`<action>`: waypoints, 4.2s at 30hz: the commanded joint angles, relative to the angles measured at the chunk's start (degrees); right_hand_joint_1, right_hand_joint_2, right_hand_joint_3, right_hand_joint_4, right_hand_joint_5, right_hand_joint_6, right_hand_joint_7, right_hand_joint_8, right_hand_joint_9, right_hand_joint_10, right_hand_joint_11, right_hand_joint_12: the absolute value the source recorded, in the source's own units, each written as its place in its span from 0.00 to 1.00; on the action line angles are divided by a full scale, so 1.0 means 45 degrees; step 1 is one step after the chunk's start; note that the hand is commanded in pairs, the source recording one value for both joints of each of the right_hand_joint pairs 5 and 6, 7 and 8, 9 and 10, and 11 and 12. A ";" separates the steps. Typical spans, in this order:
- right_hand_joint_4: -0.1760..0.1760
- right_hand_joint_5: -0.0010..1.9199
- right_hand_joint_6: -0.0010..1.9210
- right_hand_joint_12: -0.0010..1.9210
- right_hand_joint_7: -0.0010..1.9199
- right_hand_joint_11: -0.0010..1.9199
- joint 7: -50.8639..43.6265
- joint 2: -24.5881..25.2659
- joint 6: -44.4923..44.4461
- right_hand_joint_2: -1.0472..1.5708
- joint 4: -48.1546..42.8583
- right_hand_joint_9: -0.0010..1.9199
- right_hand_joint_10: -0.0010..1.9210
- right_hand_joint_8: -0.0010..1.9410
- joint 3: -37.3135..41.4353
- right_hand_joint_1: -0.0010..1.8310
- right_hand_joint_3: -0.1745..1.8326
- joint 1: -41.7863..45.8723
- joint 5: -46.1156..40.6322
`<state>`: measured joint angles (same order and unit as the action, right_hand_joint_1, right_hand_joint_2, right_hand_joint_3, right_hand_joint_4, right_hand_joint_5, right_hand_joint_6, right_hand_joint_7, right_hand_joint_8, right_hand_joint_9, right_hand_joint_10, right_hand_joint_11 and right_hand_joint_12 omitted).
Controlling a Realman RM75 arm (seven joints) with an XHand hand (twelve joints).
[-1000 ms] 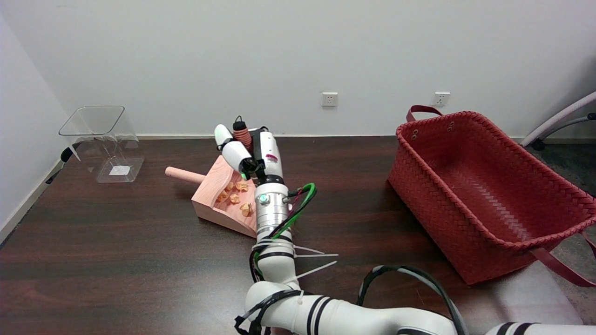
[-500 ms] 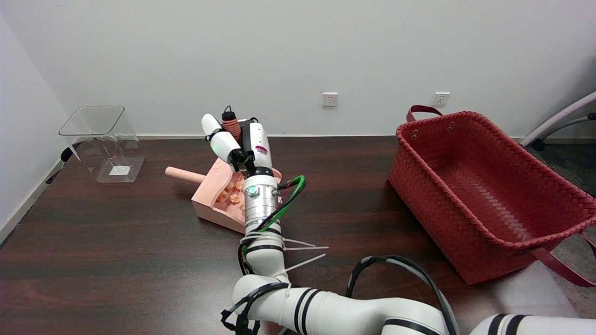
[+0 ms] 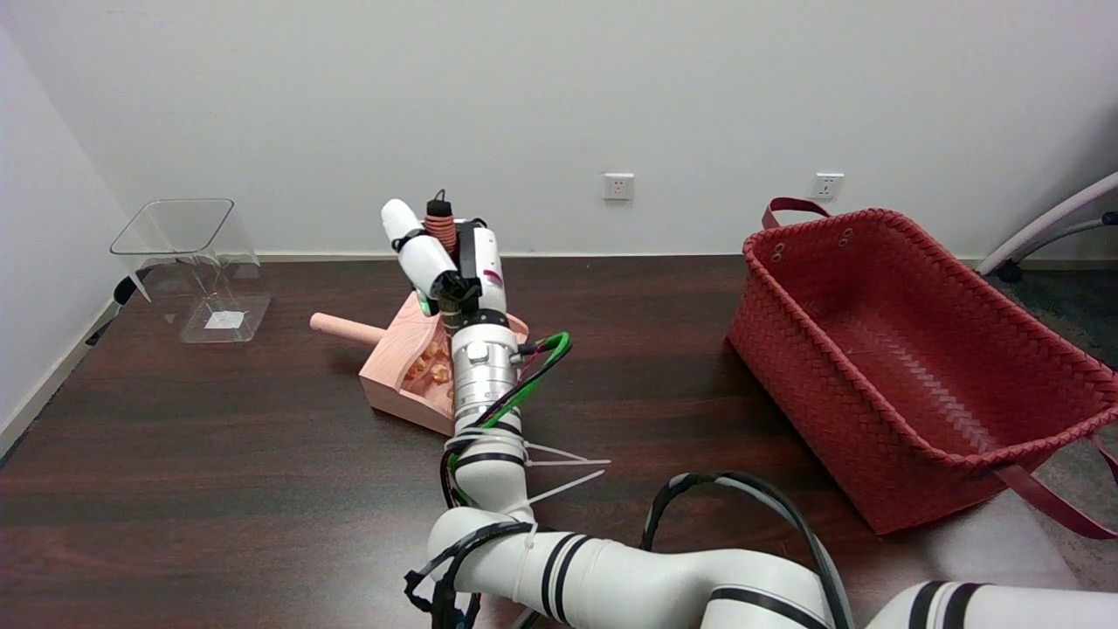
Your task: Use the broom to sweep the yellow paper into the dustpan.
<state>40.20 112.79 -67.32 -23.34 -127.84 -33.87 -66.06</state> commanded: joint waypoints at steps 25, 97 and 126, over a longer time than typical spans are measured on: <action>0.50 1.00 1.00 1.00 0.96 1.00 -0.2835 -0.1219 -0.2732 1.00 -0.5718 1.00 1.00 0.95 -0.0493 0.34 0.00 0.3541 0.1483; 0.50 1.00 1.00 1.00 0.94 1.00 -0.0238 -0.1495 -0.1167 1.00 -0.5110 1.00 1.00 0.93 -0.0497 0.35 0.12 0.2586 0.0116; 0.50 1.00 1.00 1.00 0.94 1.00 0.0481 -0.2126 -0.1991 1.00 -0.5692 1.00 1.00 0.93 -0.0573 0.34 0.13 0.2435 0.0542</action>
<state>41.53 105.45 -75.21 -47.00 -130.48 -22.19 -64.30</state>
